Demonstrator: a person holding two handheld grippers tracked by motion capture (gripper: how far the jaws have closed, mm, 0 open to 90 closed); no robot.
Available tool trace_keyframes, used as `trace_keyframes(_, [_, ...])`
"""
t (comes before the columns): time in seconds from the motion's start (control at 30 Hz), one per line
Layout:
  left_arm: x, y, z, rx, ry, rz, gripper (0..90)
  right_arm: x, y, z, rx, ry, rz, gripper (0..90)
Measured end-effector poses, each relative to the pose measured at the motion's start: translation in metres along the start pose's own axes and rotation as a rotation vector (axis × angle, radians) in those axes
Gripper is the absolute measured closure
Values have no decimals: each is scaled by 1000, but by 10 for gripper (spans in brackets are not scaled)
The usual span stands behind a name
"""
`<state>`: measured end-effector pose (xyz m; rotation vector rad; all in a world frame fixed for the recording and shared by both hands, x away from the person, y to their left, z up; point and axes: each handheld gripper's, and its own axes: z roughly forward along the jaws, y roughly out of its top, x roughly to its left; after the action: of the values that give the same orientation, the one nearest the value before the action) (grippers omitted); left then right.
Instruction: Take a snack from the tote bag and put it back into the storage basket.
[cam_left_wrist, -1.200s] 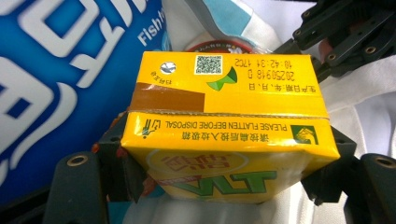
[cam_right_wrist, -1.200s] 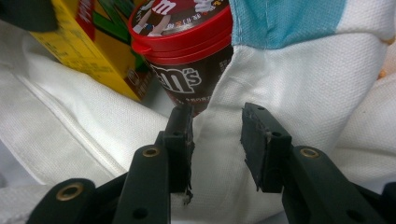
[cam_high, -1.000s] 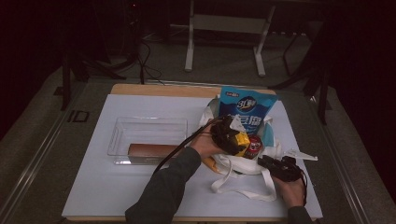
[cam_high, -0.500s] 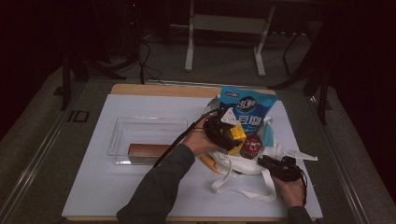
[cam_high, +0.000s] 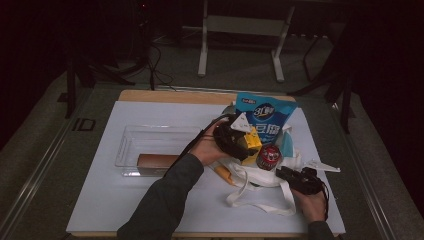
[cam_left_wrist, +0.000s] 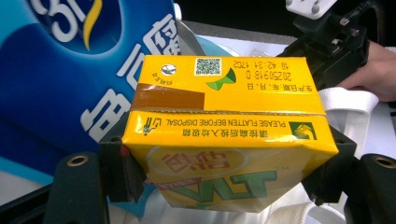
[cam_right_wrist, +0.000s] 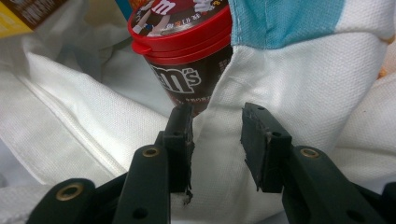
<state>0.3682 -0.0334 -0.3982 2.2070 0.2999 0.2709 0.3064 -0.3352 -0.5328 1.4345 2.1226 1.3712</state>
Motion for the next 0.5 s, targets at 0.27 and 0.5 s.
trace_keyframes(0.27, [3,-1,-17,-11,5,-23,286,-1,0,0,0,6,5,635])
trace_keyframes(0.5, [2,-1,-31,-30,2,-26,286,-1,0,0,-1,6,4,635])
